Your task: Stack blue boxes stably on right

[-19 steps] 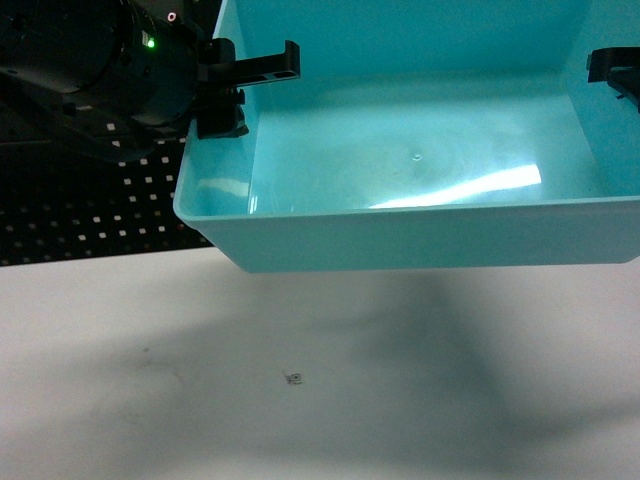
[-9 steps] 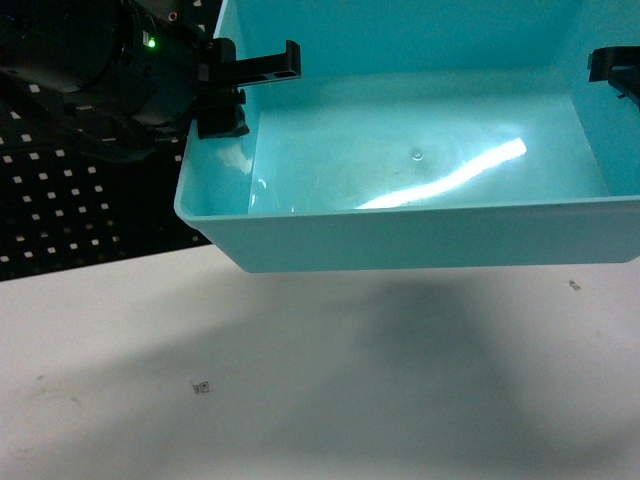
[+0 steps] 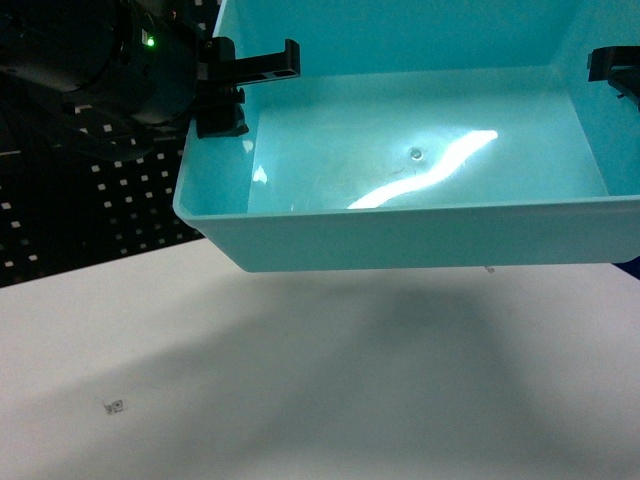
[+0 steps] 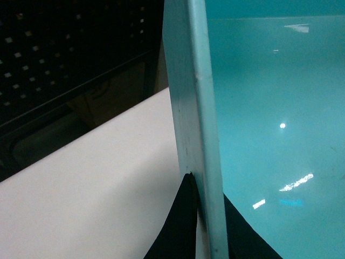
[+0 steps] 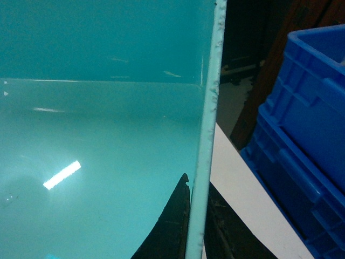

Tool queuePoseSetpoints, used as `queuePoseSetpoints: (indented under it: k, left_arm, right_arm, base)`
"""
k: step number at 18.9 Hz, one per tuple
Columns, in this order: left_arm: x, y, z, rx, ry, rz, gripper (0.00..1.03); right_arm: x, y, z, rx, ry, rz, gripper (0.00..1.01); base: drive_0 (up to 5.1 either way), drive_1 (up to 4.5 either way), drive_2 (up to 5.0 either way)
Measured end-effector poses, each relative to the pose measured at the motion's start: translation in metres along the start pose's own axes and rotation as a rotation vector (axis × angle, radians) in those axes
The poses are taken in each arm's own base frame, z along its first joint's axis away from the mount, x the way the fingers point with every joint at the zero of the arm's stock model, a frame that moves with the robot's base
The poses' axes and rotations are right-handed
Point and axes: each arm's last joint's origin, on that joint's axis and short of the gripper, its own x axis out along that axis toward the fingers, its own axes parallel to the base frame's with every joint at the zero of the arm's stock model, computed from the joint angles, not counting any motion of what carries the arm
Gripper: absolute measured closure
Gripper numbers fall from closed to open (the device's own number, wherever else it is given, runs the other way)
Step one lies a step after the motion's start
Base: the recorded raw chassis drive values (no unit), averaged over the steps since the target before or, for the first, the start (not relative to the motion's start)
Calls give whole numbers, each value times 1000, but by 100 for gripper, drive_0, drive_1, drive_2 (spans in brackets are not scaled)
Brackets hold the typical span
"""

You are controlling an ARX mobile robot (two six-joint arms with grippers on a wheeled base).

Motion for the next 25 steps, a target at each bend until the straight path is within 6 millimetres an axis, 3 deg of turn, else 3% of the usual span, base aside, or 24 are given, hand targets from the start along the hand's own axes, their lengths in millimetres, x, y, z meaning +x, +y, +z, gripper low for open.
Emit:
queuePoseSetpoints:
  k: [25]
  left_arm:
    - [0,0,0,0,0,0,101]
  right_arm:
    - [0,0,0,0,0,0,94]
  base:
    - [-159,-159,-159]
